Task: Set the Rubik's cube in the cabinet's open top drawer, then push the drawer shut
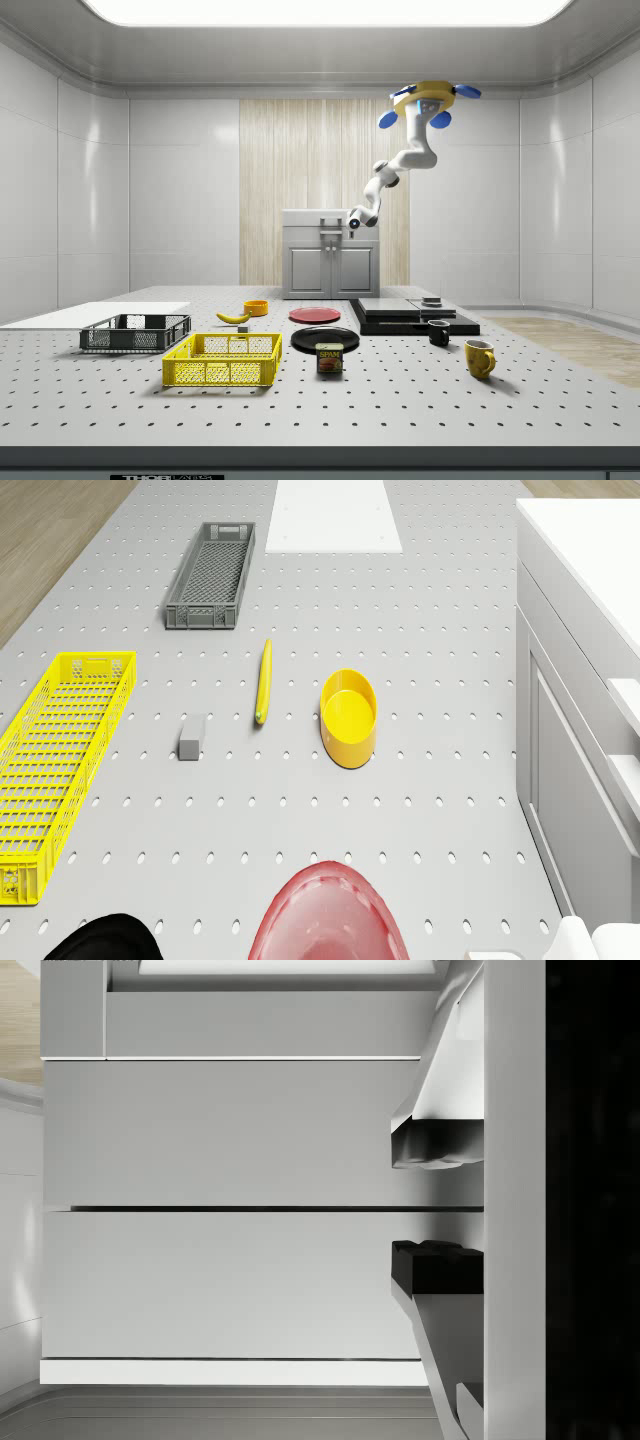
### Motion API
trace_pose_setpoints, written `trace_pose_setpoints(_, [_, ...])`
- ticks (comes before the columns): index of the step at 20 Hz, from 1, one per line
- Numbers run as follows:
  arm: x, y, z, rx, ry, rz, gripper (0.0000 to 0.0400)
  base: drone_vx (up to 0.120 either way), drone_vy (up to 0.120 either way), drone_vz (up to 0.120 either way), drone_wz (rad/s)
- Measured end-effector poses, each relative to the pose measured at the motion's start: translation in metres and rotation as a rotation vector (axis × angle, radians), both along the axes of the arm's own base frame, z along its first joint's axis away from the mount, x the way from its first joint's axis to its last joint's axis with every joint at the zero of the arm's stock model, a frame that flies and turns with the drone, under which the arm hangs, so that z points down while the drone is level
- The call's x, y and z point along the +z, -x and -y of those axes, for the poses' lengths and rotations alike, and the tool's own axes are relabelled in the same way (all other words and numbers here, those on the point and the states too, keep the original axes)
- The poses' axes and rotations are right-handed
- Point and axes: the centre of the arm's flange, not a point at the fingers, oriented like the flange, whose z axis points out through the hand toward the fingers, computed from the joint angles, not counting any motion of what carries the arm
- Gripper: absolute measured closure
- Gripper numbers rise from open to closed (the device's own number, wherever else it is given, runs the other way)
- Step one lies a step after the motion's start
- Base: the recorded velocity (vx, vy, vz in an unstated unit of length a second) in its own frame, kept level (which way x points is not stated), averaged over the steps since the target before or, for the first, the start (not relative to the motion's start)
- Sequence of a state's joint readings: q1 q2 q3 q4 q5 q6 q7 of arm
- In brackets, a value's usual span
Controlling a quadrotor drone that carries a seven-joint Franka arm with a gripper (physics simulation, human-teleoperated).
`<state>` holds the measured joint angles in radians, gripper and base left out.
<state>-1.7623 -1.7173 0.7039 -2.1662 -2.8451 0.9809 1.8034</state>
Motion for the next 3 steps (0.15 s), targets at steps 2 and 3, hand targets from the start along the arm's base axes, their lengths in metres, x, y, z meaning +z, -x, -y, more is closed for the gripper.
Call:
trace_pose_setpoints(2, [0.0003, 0.0, -0.0004, 0.0, 0.0, 0.0, 0.0295, 0.0, 0.0, 0.0, 0.0])
trace_pose_setpoints(3, [0.0002, -0.0001, -0.0006, 0.0, 0.0, 0.0, 0.0295, 0.0, 0.0, 0.0, 0.0])
